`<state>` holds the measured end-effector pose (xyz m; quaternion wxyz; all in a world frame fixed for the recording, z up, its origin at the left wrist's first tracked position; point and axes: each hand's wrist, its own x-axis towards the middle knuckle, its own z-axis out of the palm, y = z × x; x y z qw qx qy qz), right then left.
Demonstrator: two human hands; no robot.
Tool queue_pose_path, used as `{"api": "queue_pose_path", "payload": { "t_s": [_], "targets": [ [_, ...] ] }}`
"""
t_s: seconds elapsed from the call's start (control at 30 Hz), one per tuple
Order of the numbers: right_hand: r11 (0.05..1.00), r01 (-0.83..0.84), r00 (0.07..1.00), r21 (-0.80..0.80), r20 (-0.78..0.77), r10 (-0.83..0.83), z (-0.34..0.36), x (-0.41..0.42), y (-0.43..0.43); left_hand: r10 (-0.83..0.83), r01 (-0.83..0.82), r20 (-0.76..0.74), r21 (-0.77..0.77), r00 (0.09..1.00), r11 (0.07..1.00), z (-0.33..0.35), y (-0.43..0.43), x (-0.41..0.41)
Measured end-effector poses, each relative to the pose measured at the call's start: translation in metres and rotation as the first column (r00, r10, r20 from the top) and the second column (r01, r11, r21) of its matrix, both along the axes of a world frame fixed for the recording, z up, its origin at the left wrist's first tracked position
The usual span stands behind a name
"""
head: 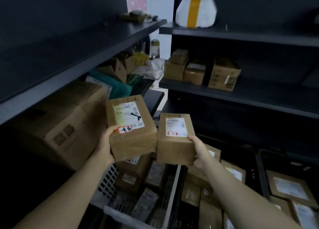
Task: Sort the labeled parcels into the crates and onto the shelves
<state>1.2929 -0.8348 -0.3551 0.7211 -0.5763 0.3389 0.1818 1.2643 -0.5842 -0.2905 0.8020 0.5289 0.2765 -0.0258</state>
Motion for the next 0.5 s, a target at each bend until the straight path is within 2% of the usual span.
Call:
{"api": "queue_pose_path", "payload": {
  "t_s": [0.1, 0.23, 0.3, 0.37, 0.5],
  "targets": [
    [0.993, -0.032, 0.991, 0.110, -0.124, 0.045, -0.041, 0.030, 0.018, 0.068, -0.066, -0.035, 0.053, 0.997, 0.996, -0.036, 0.013, 0.019],
    [0.981, -0.023, 0.971, 0.191, -0.231, 0.067, -0.092, 0.068, 0.040, 0.042, -0.036, -0.046, 0.119, 0.998, 0.992, -0.078, 0.024, 0.045],
    [0.990, 0.012, 0.980, 0.141, -0.196, 0.016, -0.116, 0.082, 0.051, -0.013, 0.021, -0.061, 0.125, 0.998, 0.992, -0.093, 0.025, 0.057],
    [0.999, 0.032, 0.992, 0.027, -0.125, -0.029, -0.149, 0.095, 0.059, -0.059, 0.069, -0.089, 0.115, 0.994, 0.991, -0.107, 0.025, 0.069],
    [0.993, -0.053, 0.993, -0.104, -0.110, 0.042, -0.198, 0.112, 0.067, -0.100, 0.120, -0.124, 0.161, 0.987, 0.980, -0.131, 0.018, 0.086]
  ]
}}
